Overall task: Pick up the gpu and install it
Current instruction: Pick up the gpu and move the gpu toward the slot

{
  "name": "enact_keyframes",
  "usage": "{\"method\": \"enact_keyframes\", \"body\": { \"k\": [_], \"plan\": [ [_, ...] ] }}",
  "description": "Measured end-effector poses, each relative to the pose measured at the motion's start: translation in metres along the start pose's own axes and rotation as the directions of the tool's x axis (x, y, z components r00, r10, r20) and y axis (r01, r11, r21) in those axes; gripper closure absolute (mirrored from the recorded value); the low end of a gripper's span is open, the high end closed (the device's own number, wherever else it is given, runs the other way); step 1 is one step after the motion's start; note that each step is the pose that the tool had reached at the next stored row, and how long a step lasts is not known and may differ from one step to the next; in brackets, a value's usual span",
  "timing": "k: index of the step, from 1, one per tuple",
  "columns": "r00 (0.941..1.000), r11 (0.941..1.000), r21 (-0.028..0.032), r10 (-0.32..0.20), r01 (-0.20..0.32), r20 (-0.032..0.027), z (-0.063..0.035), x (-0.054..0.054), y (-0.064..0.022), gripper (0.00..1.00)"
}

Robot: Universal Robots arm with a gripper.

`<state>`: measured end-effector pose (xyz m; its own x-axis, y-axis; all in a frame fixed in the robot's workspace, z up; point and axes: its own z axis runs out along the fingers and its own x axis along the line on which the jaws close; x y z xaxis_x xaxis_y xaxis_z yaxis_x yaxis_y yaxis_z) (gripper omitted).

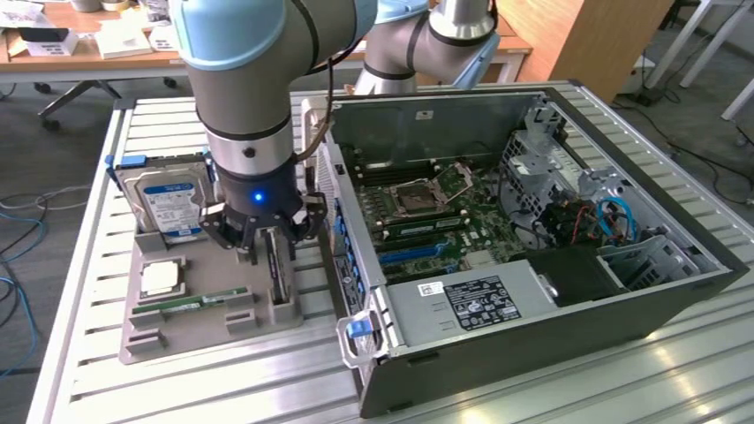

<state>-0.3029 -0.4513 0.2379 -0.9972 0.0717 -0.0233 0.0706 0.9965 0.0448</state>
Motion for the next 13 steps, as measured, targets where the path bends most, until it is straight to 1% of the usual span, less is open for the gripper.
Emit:
{"method": "enact_keyframes", "body": {
  "k": [8, 13],
  "plan": [
    [1.0000, 1.0000, -0.0003, -0.010, 0.010, -0.0003, 0.0012, 0.0004, 0.0045, 0.47],
    [0.9998, 0.9998, -0.0006, -0.018, 0.018, -0.0007, 0.0019, 0.0005, 0.0055, 0.47]
  ]
}}
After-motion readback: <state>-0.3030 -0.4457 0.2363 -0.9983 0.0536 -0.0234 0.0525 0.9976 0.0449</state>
